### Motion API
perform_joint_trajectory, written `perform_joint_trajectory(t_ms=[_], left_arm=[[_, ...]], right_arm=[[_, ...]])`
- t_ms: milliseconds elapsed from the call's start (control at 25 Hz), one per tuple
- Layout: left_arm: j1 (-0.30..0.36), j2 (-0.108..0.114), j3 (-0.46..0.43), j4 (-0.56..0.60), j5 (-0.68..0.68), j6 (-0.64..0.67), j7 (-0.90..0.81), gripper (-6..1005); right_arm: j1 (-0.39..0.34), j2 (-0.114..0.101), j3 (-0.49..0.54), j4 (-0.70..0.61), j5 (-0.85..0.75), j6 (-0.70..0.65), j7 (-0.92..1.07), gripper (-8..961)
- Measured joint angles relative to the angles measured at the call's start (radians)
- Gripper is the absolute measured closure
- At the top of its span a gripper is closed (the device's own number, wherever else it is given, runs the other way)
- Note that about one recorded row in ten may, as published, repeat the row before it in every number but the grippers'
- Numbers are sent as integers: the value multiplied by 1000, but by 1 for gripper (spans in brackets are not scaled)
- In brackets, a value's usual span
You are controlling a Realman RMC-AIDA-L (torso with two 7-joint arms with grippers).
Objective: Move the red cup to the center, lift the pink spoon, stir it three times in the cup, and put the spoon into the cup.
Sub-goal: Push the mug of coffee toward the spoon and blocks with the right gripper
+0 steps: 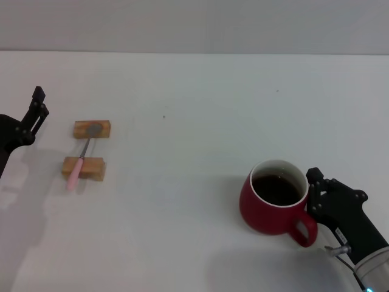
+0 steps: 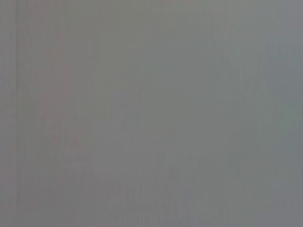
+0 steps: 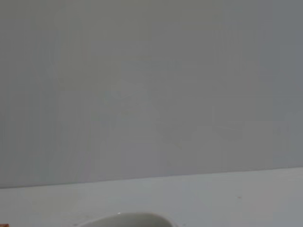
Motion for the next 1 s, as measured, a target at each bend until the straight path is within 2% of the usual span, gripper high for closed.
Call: perform_joint_trajectory(t_ms=[1000], left_arm=[[5, 0, 0, -7, 0, 0, 0, 156]], right_arm=[[61, 0, 0, 3, -17, 51, 0, 954]])
